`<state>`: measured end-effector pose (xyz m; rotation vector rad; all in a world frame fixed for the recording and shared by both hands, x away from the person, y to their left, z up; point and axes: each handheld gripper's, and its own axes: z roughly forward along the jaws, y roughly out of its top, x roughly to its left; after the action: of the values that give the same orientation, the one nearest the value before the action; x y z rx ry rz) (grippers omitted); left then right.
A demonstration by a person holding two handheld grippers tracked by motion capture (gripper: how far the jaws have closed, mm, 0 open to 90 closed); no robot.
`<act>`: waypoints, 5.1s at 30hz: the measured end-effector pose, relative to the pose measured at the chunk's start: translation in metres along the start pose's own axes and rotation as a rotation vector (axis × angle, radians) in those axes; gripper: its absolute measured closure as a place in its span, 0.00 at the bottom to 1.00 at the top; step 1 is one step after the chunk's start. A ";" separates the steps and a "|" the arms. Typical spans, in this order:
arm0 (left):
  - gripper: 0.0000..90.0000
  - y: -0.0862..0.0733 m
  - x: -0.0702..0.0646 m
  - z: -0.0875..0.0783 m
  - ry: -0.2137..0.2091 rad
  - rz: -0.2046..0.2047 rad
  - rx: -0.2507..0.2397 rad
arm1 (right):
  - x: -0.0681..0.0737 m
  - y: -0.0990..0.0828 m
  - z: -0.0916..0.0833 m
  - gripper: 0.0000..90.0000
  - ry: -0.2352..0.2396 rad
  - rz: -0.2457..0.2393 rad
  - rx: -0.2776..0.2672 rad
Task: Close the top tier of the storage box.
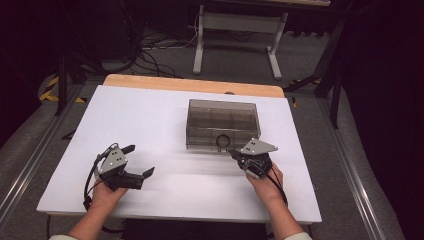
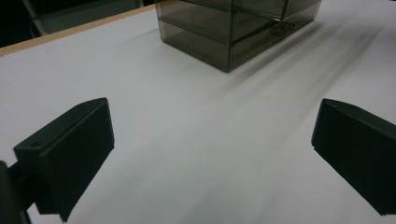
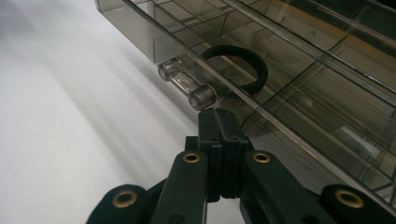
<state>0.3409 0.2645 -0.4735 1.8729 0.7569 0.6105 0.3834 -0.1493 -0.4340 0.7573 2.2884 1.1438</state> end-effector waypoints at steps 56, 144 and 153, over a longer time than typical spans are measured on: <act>0.00 0.000 0.000 0.000 0.000 0.002 -0.004 | -0.023 0.024 0.027 1.00 -0.118 0.045 0.045; 0.00 -0.001 -0.001 -0.003 -0.010 0.002 -0.008 | -0.026 -0.098 -0.053 0.00 0.062 0.127 -0.238; 0.00 -0.001 -0.001 -0.003 -0.015 0.002 -0.016 | -0.028 -0.097 -0.052 0.00 0.051 0.125 -0.245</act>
<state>0.3376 0.2656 -0.4731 1.8623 0.7385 0.6014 0.3462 -0.2460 -0.4813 0.7913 2.1131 1.4831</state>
